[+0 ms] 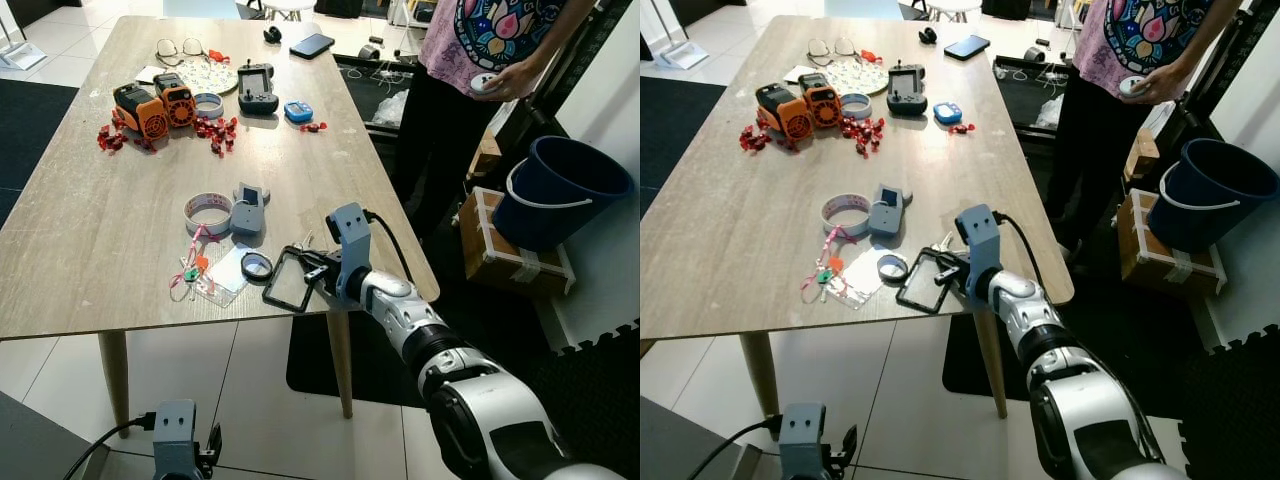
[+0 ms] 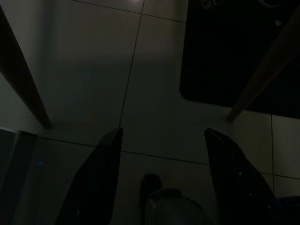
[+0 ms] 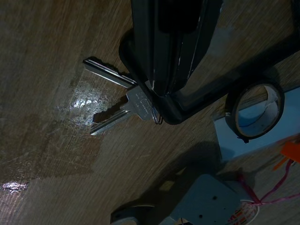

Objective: Hang keys on a hook

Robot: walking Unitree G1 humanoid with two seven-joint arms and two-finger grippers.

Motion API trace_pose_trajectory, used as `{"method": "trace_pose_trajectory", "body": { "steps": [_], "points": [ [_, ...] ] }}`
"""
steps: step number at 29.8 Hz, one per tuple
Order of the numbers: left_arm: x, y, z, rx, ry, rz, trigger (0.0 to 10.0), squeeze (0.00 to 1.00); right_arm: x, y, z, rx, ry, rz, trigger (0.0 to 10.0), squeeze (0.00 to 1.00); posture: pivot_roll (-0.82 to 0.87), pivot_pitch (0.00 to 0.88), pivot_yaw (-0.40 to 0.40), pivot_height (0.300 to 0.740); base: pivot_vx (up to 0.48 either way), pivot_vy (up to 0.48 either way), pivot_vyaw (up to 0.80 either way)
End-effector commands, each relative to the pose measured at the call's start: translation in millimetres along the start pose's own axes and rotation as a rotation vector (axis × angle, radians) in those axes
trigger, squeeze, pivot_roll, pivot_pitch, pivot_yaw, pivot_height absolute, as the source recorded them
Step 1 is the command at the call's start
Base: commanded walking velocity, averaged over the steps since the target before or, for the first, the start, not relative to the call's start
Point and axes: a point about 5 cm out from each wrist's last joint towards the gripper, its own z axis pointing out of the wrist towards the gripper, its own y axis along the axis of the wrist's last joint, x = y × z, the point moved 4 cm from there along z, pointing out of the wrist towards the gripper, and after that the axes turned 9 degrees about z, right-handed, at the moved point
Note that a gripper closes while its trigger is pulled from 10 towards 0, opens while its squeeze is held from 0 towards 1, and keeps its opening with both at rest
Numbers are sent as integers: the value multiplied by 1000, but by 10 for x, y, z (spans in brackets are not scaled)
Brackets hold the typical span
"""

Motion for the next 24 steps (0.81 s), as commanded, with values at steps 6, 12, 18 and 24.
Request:
{"method": "trace_pose_trajectory", "body": {
  "steps": [6, 12, 18, 24],
  "points": [
    [-24, -114, -41, 43, -9, 1, 10000, 0, -17, 40, -3, 2, -2, -4, 1176, 0, 74, 143, -69, 740, 0, 0, 0],
    [-16, -118, -44, 45, -10, 3, 10000, 0, -19, 72, 3, -17, -13, -7, 10000, 1000, 76, 137, -68, 740, 0, 0, 0],
    [-7, -114, -43, 43, -10, 6, 10000, 0, -30, 172, 15, -59, -36, -4, 10000, 0, 77, 133, -67, 740, 0, 0, 0],
    [-4, -107, -38, 43, -11, 7, 10000, 0, -45, 211, 23, -64, -54, -10, 10000, 0, 77, 138, -66, 740, 0, 0, 0]
  ]
}}
